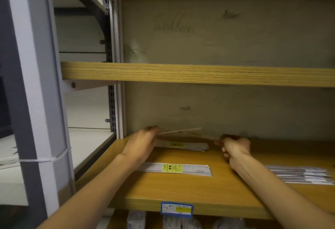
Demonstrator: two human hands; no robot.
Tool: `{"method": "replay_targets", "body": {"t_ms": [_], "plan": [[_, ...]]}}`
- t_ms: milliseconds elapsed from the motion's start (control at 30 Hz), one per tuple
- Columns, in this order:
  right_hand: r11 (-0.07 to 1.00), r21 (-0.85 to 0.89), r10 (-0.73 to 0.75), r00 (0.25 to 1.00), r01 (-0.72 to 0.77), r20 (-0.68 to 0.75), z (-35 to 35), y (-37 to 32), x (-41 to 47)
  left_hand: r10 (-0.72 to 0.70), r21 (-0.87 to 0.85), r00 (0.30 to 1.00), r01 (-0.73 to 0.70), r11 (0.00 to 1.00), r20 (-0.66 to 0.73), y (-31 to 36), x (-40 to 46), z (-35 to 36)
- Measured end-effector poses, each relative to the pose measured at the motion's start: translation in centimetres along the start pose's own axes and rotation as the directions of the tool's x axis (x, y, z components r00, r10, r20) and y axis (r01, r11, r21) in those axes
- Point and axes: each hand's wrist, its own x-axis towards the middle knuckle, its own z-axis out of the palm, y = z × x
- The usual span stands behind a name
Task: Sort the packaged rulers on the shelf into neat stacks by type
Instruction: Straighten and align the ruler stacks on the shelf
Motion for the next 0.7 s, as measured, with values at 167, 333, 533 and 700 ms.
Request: {"method": "replay_targets", "body": {"t_ms": [167,333,533,700], "plan": [[0.999,-0.036,-0.035,0.998,0.036,0.046,-0.4,-0.3,-2.4,-0.017,-0.035,0.992,0.013,0.999,-0.127,-0.1,-0.8,-1.6],[0.997,-0.028,-0.071,0.981,0.078,0.179,-0.3,-0.3,-5.1,-0.024,-0.017,0.982,0.022,1.000,-0.185,0.1,-1.5,-2.6],[0.996,0.007,-0.084,0.954,0.085,0.287,-0.2,0.1,-8.4,-0.022,-0.027,0.981,0.017,0.999,-0.194,0.5,-2.7,-3.0],[0.985,-0.100,-0.106,0.951,0.140,0.292,0.0,1.0,-9.0,-0.002,-0.056,0.982,-0.009,0.998,-0.189,0.8,-3.7,-3.2]]}}
